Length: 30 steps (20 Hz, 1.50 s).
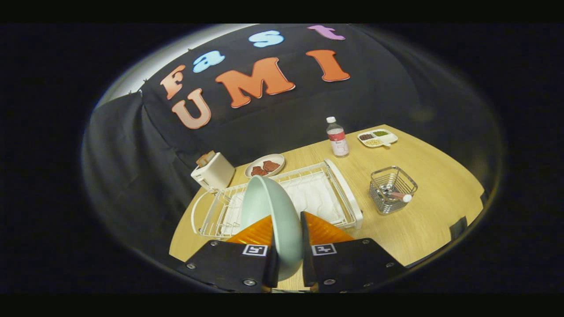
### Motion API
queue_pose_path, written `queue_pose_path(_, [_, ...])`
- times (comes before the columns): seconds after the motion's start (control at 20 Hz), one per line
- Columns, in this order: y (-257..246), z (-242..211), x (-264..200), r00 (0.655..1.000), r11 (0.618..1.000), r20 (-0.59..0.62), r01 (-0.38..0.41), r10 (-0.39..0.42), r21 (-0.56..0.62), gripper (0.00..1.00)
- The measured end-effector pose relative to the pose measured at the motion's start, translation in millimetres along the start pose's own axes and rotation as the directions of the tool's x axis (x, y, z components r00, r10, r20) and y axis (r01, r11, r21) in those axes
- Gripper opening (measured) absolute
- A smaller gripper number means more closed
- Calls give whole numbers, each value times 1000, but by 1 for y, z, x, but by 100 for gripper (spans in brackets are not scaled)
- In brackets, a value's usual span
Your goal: Take the plate from the dish rack, then take the spoon from the basket and place it into the plate.
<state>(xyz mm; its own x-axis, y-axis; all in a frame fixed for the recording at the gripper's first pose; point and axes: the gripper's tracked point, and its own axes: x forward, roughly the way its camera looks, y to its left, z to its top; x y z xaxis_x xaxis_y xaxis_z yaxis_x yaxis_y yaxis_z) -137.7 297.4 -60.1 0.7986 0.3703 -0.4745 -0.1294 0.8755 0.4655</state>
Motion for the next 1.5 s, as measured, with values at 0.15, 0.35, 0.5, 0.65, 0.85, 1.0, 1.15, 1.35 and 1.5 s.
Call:
queue_pose_path(0.15, [-12, -28, -12, 998, 993, -11, -57, 58, 107, 22])
queue_pose_path(0.35, [-31, -62, -20, 996, 980, -3, -85, 87, 178, 22])
queue_pose_path(0.5, [-42, -89, -19, 994, 961, -18, -98, 106, 258, 22])
queue_pose_path(0.65, [-49, -120, -14, 990, 946, -56, -107, 130, 305, 22])
queue_pose_path(0.85, [-59, -147, 1, 987, 936, -105, -77, 120, 343, 22])
queue_pose_path(1.0, [-56, -155, 10, 986, 938, -122, -67, 115, 339, 22])
queue_pose_path(1.15, [-52, -157, 15, 984, 934, -129, -68, 120, 350, 23])
queue_pose_path(1.35, [-51, -157, 19, 984, 934, -132, -68, 121, 352, 26])
queue_pose_path(1.5, [-62, -152, 19, 989, 945, -127, -35, 80, 326, 34])
